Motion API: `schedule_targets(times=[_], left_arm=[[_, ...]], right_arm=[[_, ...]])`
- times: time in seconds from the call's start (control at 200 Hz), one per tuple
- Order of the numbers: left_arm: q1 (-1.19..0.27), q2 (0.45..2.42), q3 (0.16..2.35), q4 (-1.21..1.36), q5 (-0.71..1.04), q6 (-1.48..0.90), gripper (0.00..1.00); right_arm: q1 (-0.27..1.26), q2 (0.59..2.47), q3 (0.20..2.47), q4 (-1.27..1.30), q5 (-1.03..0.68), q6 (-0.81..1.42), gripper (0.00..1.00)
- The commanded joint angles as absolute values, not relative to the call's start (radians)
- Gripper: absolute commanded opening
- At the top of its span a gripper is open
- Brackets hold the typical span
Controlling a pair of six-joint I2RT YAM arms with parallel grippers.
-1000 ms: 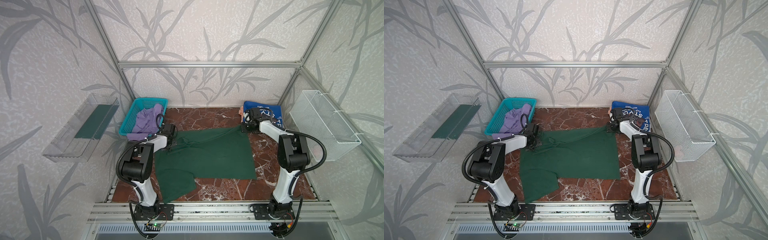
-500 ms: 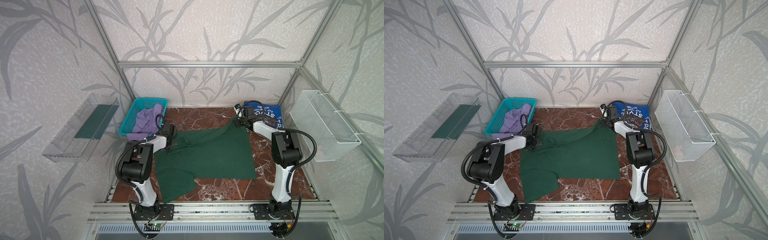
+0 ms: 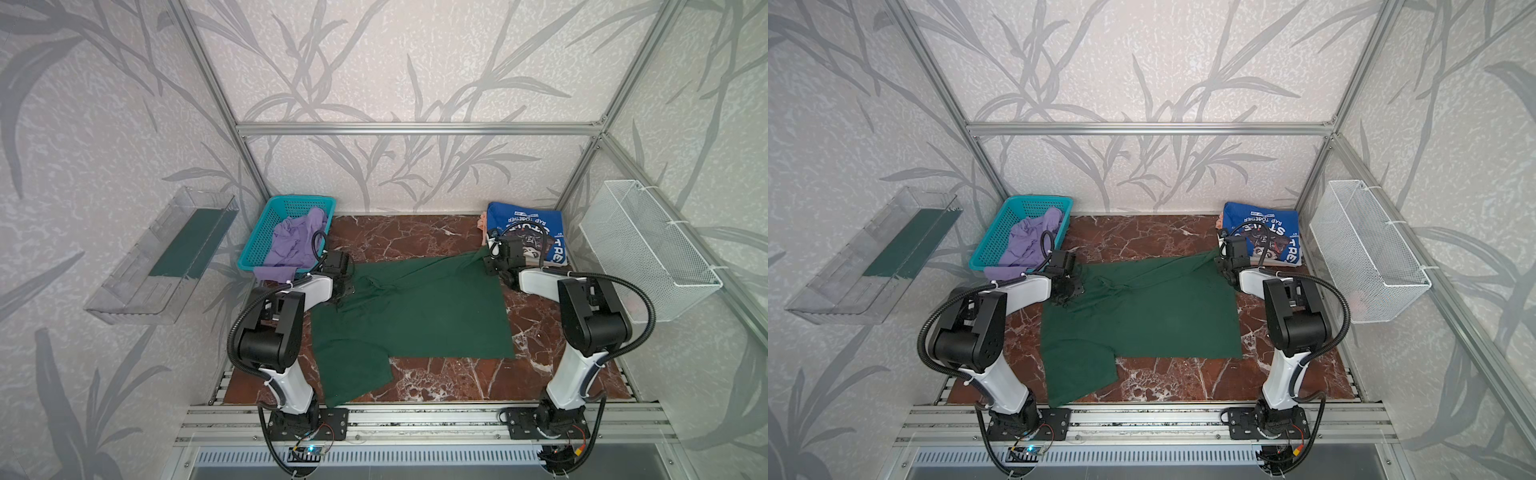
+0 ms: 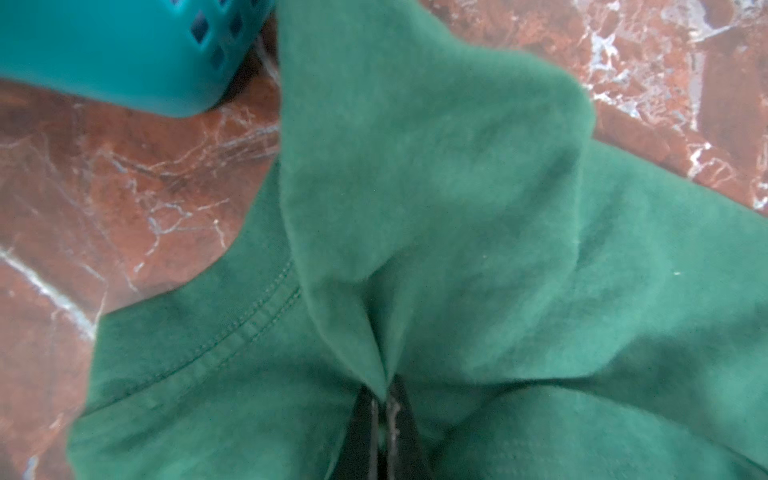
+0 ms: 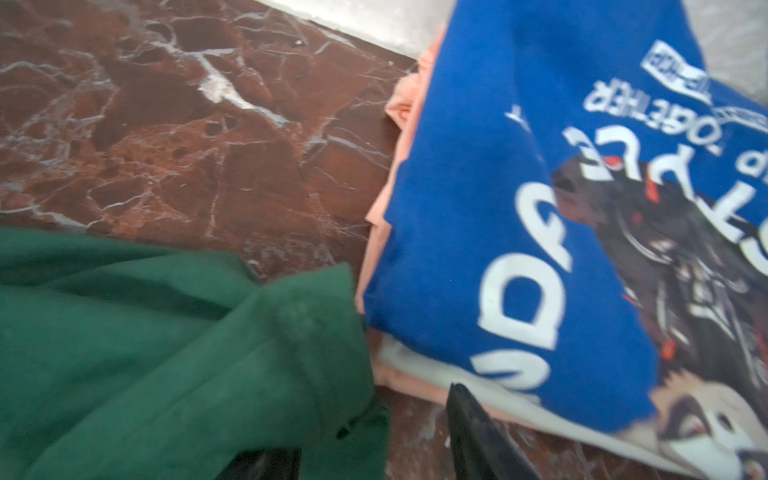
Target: Fold and stack the t-shirts
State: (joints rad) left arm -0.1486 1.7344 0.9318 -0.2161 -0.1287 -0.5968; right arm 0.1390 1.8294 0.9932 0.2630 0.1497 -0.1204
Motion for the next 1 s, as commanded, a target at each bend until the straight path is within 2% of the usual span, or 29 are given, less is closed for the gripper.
schedule_targets(times=[0.0, 0.115, 0.23, 0.335, 0.52, 0.665, 0.89, 1.0], left_arm=[[-0.155, 1.693, 0.911, -0.237, -0.129, -0.6, 0.03], [-0.156, 1.683, 0.91, -0.238, -0.121, -0.6, 0.03], [-0.159, 1.68, 0.913, -0.239, -0.122, -0.596, 0.03], [-0.16, 1.677, 0.914, -0.237, -0.119, -0.598, 0.03], [-0.166, 1.674, 0.913, -0.235, -0.11, -0.597, 0.03], [-0.174, 1.662, 0.907, -0.229, -0.111, -0.597, 0.03], [-0.18, 1.672, 0.913, -0.226, -0.1, -0.596, 0.03], [-0.183, 1.67, 0.913, -0.226, -0.103, -0.595, 0.03]], right_arm=[[0.124, 1.699, 0.939, 0.284, 0.189, 0.02, 0.6], [0.124, 1.634, 0.982, 0.129, 0.161, 0.082, 0.65], [0.123, 1.571, 1.001, 0.001, 0.172, 0.245, 0.68], [0.123, 1.549, 0.997, -0.032, 0.072, 0.385, 0.7], [0.121, 1.694, 1.156, -0.173, -0.068, 0.487, 0.72], [0.121, 1.824, 1.283, -0.236, -0.117, 0.528, 0.72], [0.121, 1.984, 1.485, -0.398, -0.074, 0.505, 0.72], [0.122, 2.024, 1.538, -0.454, -0.052, 0.491, 0.68]])
